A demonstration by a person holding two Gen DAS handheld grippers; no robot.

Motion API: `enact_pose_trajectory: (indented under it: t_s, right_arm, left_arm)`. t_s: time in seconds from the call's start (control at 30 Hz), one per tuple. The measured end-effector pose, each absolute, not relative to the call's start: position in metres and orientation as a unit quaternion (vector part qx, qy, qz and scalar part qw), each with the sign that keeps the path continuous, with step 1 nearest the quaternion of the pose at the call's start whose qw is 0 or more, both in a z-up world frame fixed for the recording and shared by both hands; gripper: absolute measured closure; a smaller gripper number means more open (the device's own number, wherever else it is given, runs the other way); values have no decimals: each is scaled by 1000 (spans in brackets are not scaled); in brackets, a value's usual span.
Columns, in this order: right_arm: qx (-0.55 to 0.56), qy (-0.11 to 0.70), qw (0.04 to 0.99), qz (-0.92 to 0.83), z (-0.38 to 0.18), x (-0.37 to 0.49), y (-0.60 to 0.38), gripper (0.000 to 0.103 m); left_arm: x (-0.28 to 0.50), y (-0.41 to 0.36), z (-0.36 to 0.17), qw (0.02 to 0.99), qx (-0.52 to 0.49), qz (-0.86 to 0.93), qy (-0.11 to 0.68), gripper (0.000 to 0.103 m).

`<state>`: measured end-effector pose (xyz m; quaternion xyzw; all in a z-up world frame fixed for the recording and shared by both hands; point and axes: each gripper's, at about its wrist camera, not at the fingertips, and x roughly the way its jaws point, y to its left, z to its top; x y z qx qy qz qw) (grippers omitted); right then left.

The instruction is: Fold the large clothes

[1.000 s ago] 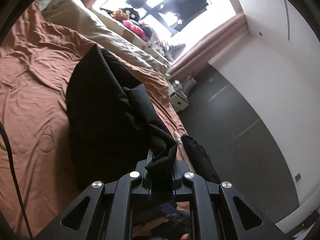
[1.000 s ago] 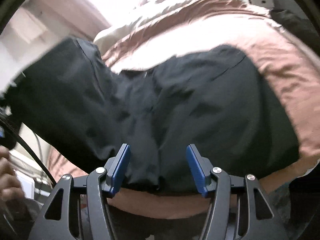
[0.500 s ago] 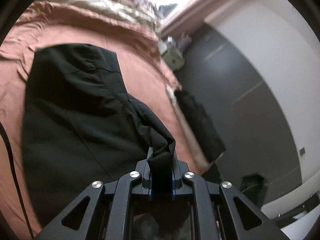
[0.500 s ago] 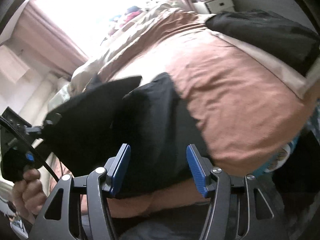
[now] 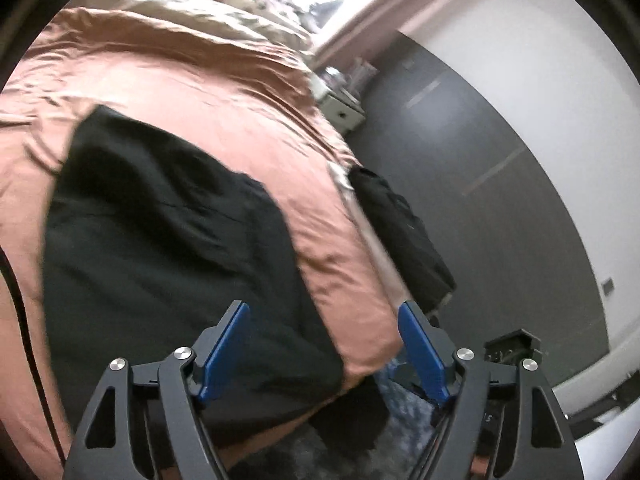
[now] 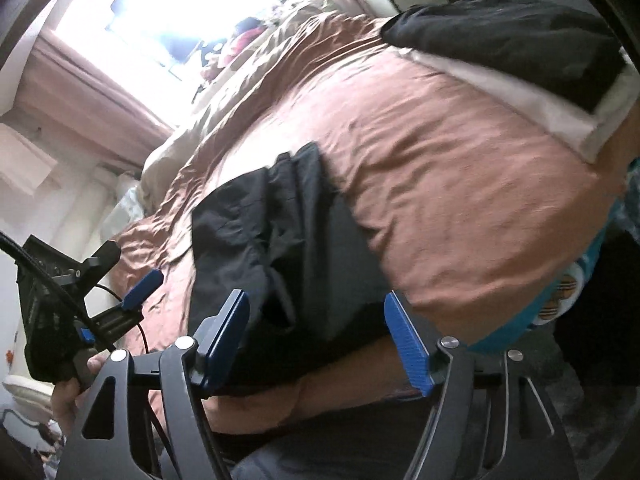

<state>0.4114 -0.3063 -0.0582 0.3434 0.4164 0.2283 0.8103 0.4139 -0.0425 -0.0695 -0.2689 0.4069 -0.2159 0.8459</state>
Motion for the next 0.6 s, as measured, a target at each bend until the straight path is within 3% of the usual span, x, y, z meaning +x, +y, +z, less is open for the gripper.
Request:
enact_pose_trajectory:
  t_s: [0.23, 0.53, 0.57, 0.6]
  right_arm:
    - [324, 442, 789, 278, -68, 439, -257, 34]
    - [301, 493, 771, 267, -95, 473, -221, 35]
    - [301, 493, 770, 271, -96, 474, -219, 40]
    - [303, 491, 768, 277, -95, 476, -219, 64]
  left_arm:
    - [395, 27, -87, 856, -272, -120, 422, 25]
    - [371, 84, -147, 825, -303, -42, 475, 25]
    - [371, 82, -153, 821, -302, -42, 483, 25]
    - [371, 80, -160, 817, -299, -42, 492, 25]
